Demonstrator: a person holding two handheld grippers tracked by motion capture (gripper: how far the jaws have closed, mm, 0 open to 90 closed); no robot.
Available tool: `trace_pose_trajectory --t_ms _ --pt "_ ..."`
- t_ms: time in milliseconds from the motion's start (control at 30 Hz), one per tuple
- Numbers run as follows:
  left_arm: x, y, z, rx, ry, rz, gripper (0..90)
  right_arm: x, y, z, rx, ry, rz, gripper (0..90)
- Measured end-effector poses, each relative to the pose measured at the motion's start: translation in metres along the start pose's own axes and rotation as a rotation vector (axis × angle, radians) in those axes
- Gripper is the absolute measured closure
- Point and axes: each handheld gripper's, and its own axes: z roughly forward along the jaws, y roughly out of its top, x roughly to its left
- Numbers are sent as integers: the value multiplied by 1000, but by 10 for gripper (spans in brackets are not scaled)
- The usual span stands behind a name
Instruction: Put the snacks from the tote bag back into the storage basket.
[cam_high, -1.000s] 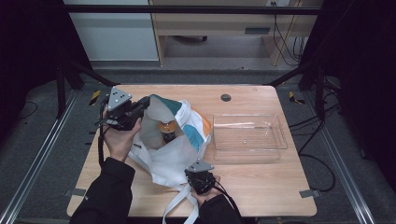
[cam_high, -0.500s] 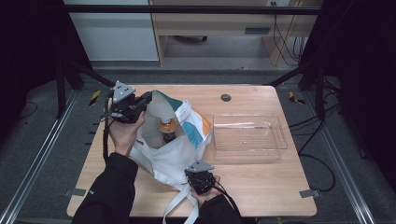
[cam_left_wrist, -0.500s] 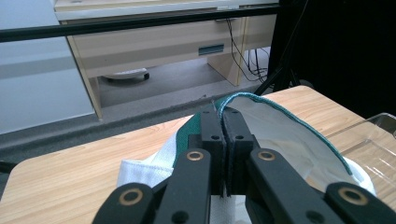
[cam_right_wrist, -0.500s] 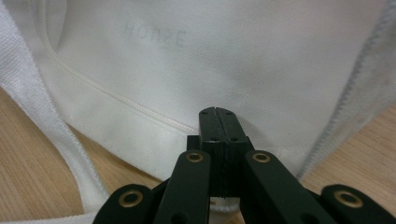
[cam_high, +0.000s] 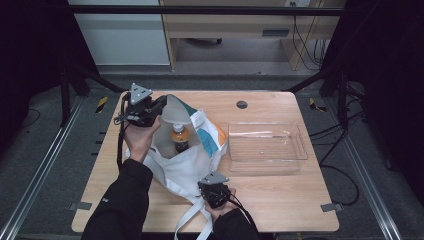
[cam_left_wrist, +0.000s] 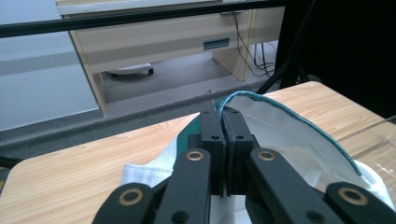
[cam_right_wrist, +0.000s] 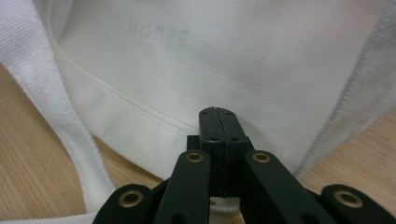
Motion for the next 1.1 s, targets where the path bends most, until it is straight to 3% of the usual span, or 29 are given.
trace_pose_trajectory --t_ms 433,800,1100 --pt "9 -13 34 67 38 -1 885 0 0 0 1 -2 -6 900" --pt "19 -25 54 103 28 -39 884 0 0 0 1 0 -6 900" --pt "22 -37 65 134 37 -41 884 0 0 0 1 0 -7 900"
